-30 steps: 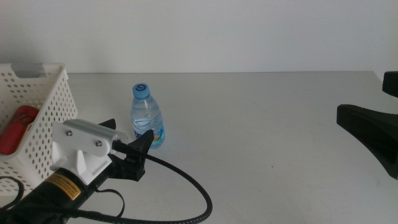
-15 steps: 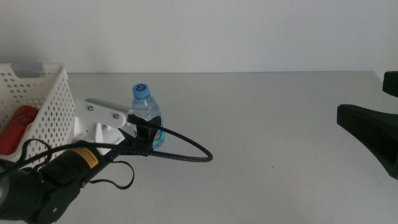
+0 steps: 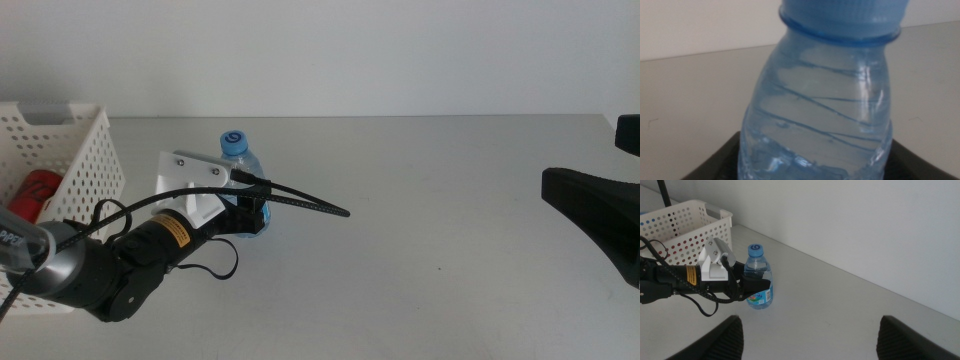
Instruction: Use arms to grab the bottles and put them into the dustbin to the left of the table.
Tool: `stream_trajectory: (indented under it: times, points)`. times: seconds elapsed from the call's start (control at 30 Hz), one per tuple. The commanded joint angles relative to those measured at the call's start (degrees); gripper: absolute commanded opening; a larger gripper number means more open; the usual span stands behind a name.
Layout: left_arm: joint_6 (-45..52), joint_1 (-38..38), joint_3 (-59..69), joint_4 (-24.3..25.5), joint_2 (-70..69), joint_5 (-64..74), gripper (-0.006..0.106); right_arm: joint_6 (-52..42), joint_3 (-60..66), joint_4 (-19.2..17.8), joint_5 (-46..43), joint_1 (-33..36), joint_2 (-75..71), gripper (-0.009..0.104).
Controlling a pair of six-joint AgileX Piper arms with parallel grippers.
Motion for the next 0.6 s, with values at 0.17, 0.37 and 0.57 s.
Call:
stream_trajectory:
  times: [0.17,0.37,0.57]
  points:
    - [-6.12,0.13,-1.65,2.83,-8.95,3.43,0.014,-0.64,-1.36,-0.46,-4.02,0.2,0.18,0.068]
    - [-10.33,-0.04,-7.46,7.01,-21.35,28.72,0.004,-0.64,-1.36,-0.46,-4.02,0.2,0.18,0.068]
    - [-14.68,3.2,-21.31,8.6,-29.73,62.67,0.004,-0.64,-1.36,-0.46,-4.02,0.2,0.18,0.068]
